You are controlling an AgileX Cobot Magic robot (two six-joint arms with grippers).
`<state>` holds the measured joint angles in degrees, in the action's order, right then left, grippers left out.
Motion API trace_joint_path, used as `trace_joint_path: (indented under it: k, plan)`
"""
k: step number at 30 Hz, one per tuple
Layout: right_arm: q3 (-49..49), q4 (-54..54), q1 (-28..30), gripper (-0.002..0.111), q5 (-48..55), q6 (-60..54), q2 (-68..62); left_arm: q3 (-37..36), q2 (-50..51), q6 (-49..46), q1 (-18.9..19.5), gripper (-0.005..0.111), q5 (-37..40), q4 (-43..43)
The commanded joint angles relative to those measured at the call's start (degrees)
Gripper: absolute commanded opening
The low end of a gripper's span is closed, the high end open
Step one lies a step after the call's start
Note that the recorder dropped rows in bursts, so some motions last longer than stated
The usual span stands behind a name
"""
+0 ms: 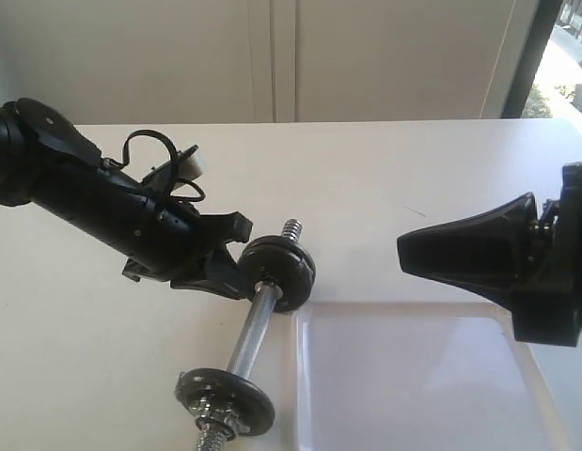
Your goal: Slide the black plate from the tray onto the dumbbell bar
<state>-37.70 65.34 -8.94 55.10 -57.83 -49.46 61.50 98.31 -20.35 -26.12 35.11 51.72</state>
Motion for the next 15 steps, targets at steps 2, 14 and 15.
trace_joint_path:
  k: [2, 14, 15]
  plan:
    - [0.19, -1.13, 0.43, 0.0, 0.11, -0.4, 0.29, -0.16, -0.31, 1.18, -0.49, 0.0, 0.51, -2.65]
    - [0.19, -10.2, 0.43, 0.0, -8.38, 13.13, -0.34, -0.16, -0.72, 0.52, -0.36, 0.0, -0.14, -9.93]
    - [0.19, -10.2, 0.43, 0.0, -8.75, 13.13, -0.34, -0.16, -1.28, 0.9, -0.36, 0.0, -0.71, -11.14]
